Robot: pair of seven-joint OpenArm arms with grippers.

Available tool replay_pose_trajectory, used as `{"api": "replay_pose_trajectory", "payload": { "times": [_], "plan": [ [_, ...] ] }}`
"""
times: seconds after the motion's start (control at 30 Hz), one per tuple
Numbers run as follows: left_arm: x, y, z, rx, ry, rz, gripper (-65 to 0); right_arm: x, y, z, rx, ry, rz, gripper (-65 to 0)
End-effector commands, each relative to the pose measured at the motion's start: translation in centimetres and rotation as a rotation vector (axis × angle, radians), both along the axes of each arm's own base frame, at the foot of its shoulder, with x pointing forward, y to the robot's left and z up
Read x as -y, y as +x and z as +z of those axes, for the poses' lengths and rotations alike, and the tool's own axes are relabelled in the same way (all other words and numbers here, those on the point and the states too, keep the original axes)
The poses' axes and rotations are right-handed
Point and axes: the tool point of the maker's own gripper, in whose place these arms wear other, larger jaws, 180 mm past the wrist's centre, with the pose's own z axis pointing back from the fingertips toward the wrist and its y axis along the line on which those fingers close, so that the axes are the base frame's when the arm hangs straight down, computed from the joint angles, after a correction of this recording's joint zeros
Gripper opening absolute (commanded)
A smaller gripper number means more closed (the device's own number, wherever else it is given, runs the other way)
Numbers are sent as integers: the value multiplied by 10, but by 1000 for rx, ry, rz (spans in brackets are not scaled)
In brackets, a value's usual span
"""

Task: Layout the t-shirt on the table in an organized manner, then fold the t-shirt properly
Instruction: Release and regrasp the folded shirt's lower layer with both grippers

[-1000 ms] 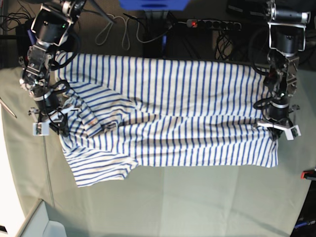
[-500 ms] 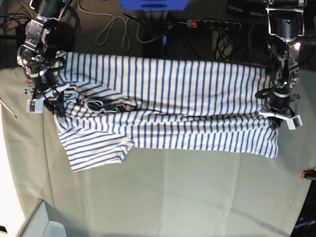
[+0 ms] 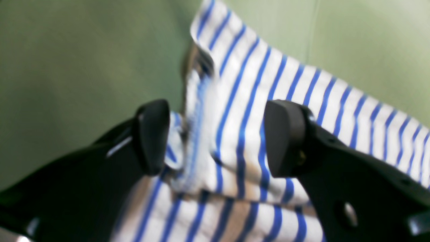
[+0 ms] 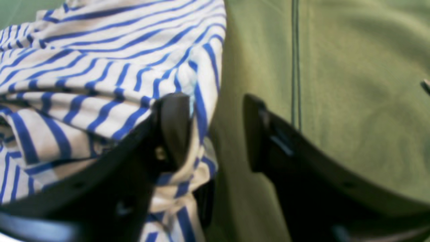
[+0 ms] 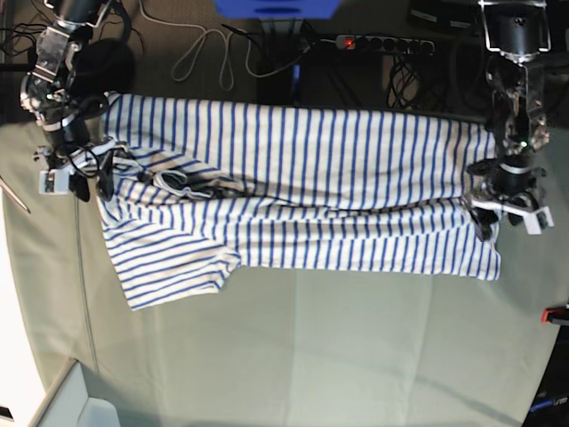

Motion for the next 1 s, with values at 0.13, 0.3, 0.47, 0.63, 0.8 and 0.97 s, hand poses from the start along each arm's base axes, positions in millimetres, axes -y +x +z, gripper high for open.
{"api": "replay_pose_trajectory", "payload": {
  "times": [0.13, 0.3, 0.47, 0.63, 0.8, 0.97],
  "plan": [
    [-17, 44, 64, 189, 28, 38, -213, 6, 21, 37, 121, -24, 8, -322],
    [-30, 82, 40, 117, -21, 79, -213, 4, 41, 49, 161, -23, 14, -322],
    [-22, 106, 10, 0, -30, 53, -213, 3, 53, 58, 190, -21, 15, -322],
    [-22, 106, -8, -68, -36, 55, -213, 4, 59, 62, 202, -20, 14, -322],
    [-16, 105, -20, -115, -28, 34, -214, 4, 75, 77, 246, -21, 14, -322],
    [-15, 101, -28, -143, -18, 25, -217, 2, 99, 72, 248, 31, 1, -322]
  ]
}}
